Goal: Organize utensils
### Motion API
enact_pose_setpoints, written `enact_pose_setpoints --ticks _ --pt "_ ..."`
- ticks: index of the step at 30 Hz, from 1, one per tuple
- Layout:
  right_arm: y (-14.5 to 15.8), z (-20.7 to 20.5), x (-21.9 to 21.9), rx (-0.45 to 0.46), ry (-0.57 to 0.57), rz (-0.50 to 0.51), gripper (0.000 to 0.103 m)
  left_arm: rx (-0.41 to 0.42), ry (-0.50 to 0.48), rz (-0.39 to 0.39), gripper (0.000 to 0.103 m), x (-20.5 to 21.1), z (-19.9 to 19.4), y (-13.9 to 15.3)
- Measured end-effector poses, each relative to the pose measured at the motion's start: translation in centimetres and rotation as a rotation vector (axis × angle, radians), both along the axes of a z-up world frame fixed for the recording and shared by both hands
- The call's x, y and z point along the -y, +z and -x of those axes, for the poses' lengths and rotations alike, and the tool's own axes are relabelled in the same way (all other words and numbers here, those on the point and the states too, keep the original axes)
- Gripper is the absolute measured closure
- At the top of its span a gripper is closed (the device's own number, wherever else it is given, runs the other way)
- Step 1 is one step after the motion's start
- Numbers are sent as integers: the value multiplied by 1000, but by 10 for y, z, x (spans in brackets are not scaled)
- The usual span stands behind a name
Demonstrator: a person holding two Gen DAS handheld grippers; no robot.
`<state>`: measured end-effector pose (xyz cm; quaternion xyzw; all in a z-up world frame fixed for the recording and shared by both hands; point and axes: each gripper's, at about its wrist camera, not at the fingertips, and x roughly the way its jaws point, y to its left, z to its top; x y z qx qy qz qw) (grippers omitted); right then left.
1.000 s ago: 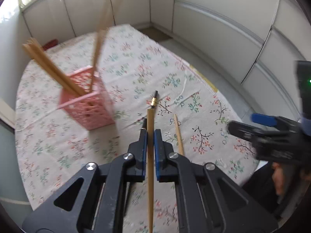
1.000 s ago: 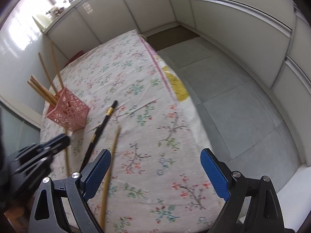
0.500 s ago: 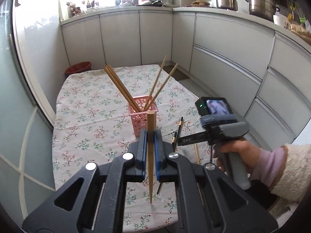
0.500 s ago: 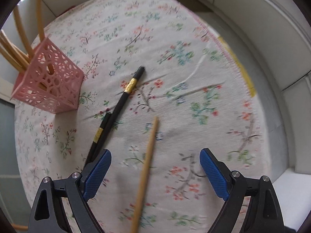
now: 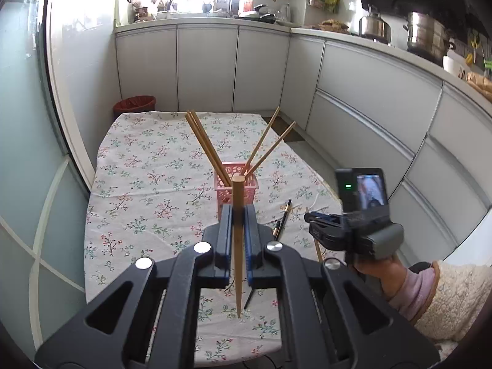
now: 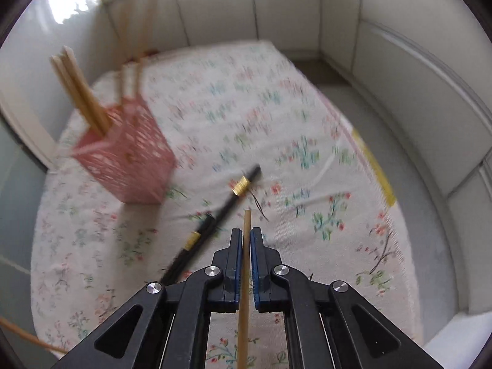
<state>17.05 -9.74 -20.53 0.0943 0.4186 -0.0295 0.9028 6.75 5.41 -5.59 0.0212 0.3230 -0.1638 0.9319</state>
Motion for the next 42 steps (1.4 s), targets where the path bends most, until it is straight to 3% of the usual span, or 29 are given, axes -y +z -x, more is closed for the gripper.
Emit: enact_pose_setpoints --ticks 4,10,20,26,29,31,32,33,34,38,42 --pt "57 29 -3 147 53 -43 98 20 30 50 95 -8 3 12" --pt "126 54 -2 280 112 -57 98 54 30 84 95 -7 3 30" --pt "216 43 3 399 141 -132 98 143 53 123 95 3 -35 74" --pt "247 39 11 422 136 -112 98 168 68 148 95 5 -65 85" --pt "234 38 22 389 114 -102 97 169 68 167 95 3 -67 80" --pt "197 22 35 270 92 -155 87 158 66 179 95 2 -67 75" --pt "173 11 40 193 84 -177 78 154 66 178 95 1 -66 71" --pt "143 -4 43 89 80 -185 48 149 65 178 95 2 -65 69" --pt "115 -17 45 12 74 -195 31 143 62 177 95 2 -64 66" --pt "9 -80 62 -250 -17 -258 31 137 55 179 95 1 -55 59" --pt "-40 -124 68 -297 -84 -238 33 137 55 166 95 -5 -49 58"
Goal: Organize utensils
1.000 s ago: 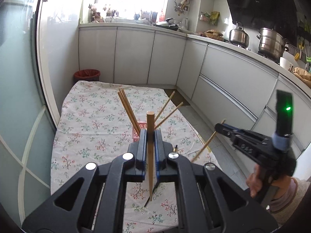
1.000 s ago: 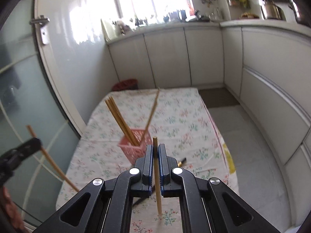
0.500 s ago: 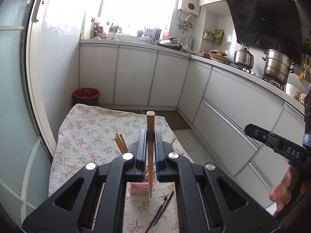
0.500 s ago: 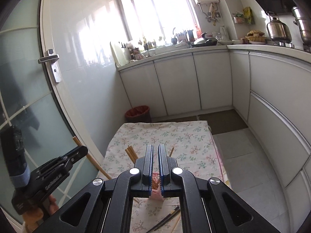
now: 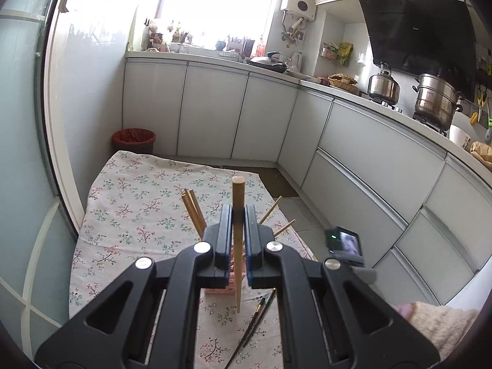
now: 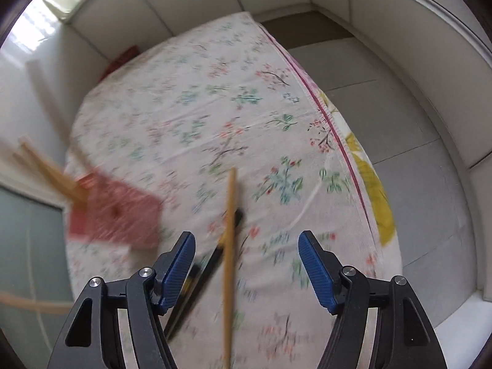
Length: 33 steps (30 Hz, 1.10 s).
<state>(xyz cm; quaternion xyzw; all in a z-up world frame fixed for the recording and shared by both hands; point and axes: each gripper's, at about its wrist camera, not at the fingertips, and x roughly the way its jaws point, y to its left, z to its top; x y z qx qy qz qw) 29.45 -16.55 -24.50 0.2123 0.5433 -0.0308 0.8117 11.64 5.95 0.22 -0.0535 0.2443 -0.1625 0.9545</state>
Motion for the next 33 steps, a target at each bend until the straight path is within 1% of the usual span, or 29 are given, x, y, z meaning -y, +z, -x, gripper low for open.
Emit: enact_pose_setpoints --ticks 2,4,5,6,7,8,11,13,15,18,22,25,27,33 --pt "-15 -16 -3 -15 -7 17 33 -8 2 -6 95 -4 0 -2" --pt "-21 -29 -11 -29 9 27 34 -17 6 -7 95 -5 -3 -3" --pt "-19 -32 -17 -4 11 68 34 -25 7 -5 95 -5 -5 -5" --pt "-18 -36 -23 8 35 85 57 -31 9 -2 95 -6 -6 -6" --pt "-19 -40 -28 -11 63 82 91 -35 9 -3 95 -4 -8 -6" --pt "-20 -40 -28 -12 57 81 95 -39 9 -6 95 -3 -9 -7" --pt "-13 -28 -29 43 50 88 96 -47 6 -11 95 -1 -9 -8" --pt "2 -11 -26 90 39 71 96 -43 3 -12 95 0 -8 -7" --pt "26 15 -22 158 46 53 96 -39 0 -12 95 1 -6 -6" --pt "71 57 -23 274 69 74 96 -37 1 -8 95 0 -4 -4" --pt "131 102 -25 404 92 77 96 -40 3 1 95 0 -4 -2" --pt "169 126 -27 477 109 92 96 -43 5 6 95 -1 -3 0" --pt "189 133 -31 516 124 85 96 -39 7 6 95 -1 -3 3" --pt "241 153 -39 597 155 80 96 -31 14 10 95 -3 -7 11"
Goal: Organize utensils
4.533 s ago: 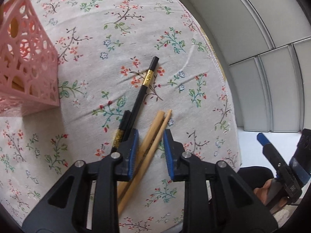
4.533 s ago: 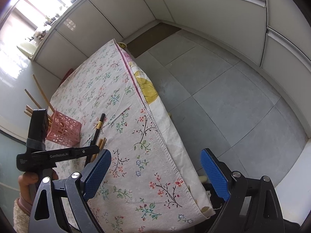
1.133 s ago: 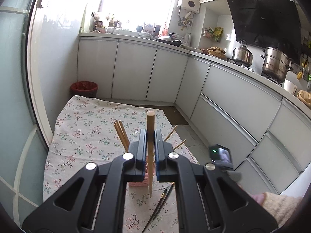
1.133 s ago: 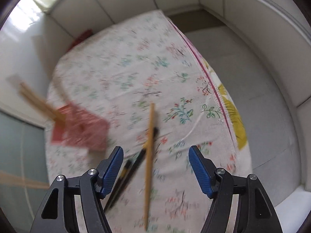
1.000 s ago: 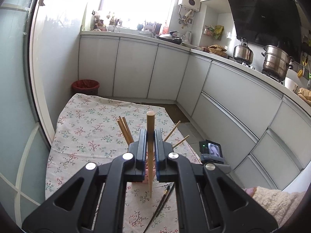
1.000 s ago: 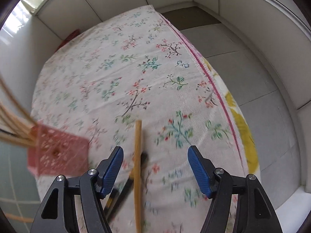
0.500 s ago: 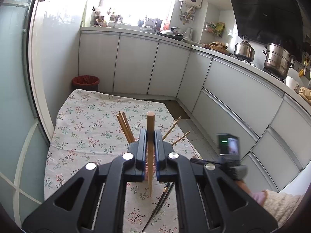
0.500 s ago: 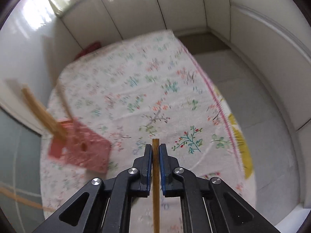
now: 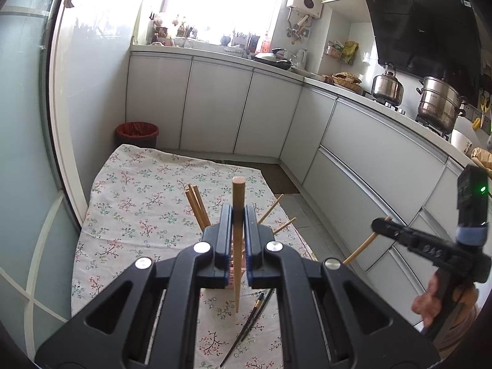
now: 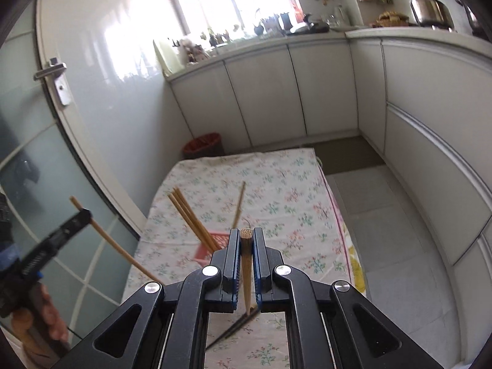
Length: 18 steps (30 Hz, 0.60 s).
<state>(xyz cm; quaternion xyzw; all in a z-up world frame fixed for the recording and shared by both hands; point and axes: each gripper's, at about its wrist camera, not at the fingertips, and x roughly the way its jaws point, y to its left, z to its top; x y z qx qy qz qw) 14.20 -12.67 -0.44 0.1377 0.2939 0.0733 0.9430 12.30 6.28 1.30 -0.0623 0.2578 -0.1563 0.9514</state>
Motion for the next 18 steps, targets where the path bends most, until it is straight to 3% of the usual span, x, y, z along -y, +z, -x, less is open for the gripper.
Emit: enact_pose_setpoints --ticks 10,18 --pt "51 -28 -14 75 41 -58 96 51 33 -12 95 8 -34 12" --pt "46 -71 -34 111 49 -43 95 119 62 -20 95 18 -69 5"
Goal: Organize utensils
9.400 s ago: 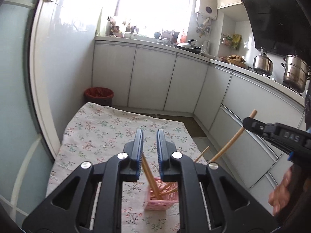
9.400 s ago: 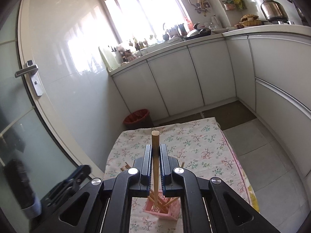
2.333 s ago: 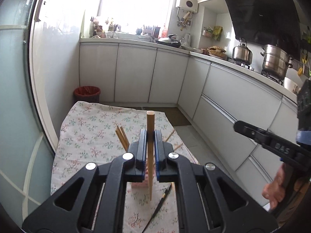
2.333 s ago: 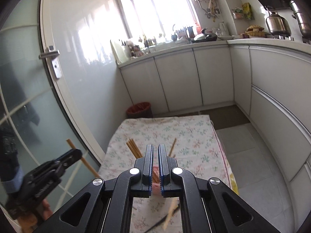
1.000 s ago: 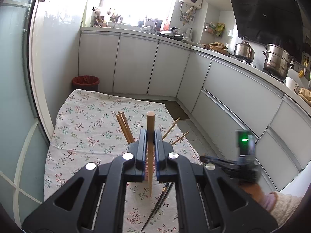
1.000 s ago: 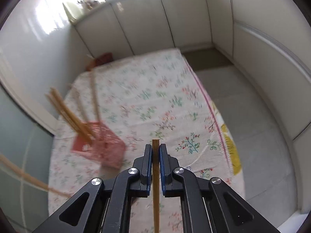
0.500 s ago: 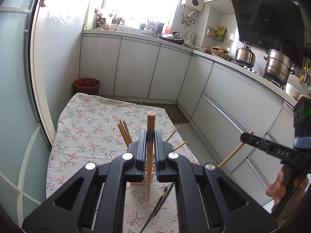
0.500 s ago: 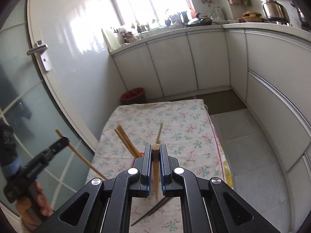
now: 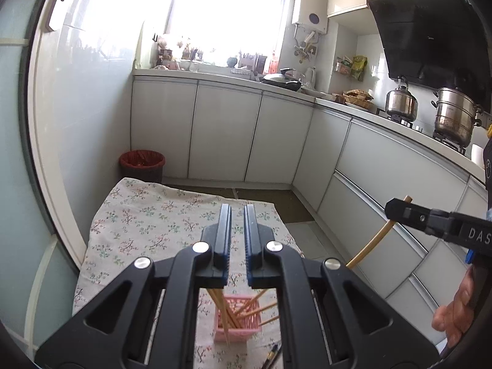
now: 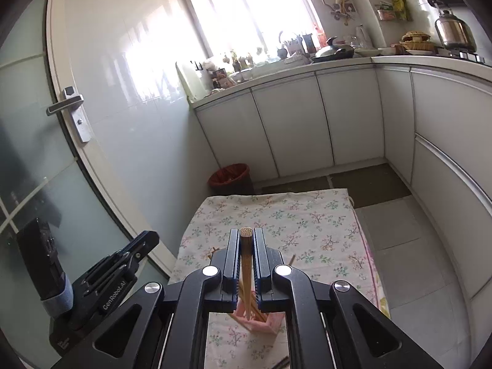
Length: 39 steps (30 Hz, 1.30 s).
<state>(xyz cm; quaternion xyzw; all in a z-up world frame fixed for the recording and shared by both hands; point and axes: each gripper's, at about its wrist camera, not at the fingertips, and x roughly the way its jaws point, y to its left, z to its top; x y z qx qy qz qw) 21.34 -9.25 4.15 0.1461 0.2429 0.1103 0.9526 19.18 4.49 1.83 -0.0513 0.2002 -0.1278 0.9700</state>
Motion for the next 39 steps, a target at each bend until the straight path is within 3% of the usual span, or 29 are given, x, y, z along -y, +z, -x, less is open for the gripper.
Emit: enact_pose_setpoints --ticks 4,8,10,12,13,16,17,18,20,22,24,27,29,31,33,36,39 --pt "-15 -19 -8 -15 6 13 95 -1 5 14 95 -4 -1 -8" --pt "-24 -31 -15 -30 18 18 95 32 16 60 95 -27 17 6" --pt "-25 -29 -17 -28 31 19 95 -31 69 47 83 -43 16 1" --pt "-24 -23 -18 -16 39 20 95 -185 107 33 67 -60 -1 -21" --pt "-22 -21 -18 -12 45 18 95 -316 116 4 62 -67 -18 -45" --pt "-19 -12 -18 -12 64 13 96 -690 130 7 62 -88 -58 -133" --pt "-18 -9 -19 -13 68 19 96 -781 140 13 62 -93 -67 -159" --pt "-18 -6 -19 -16 71 23 96 -856 188 -2 62 -98 -76 -185" --pt "-17 -2 -17 -22 77 17 96 -897 255 -73 63 -99 -87 -212" --pt "-16 2 -13 -22 79 12 96 -956 278 -73 62 -101 -97 -233" --pt "-16 4 -10 -22 78 10 95 -989 282 -60 62 -98 -105 -246" --pt "-19 2 -5 -37 84 -6 95 -987 330 -115 62 -91 -115 -256" --pt "-21 2 -3 -46 86 -15 95 -1008 369 -110 62 -92 -120 -265" --pt "-23 2 -1 -49 87 -16 96 -1014 381 -130 73 -91 -123 -273" --pt "-25 3 0 -52 90 -19 96 -971 389 -183 93 -85 -122 -271" --pt "-25 5 1 -53 90 -21 95 -928 374 -166 95 -86 -109 -270" --pt "-24 9 0 -53 94 -20 95 -871 324 -86 95 -95 -84 -262"
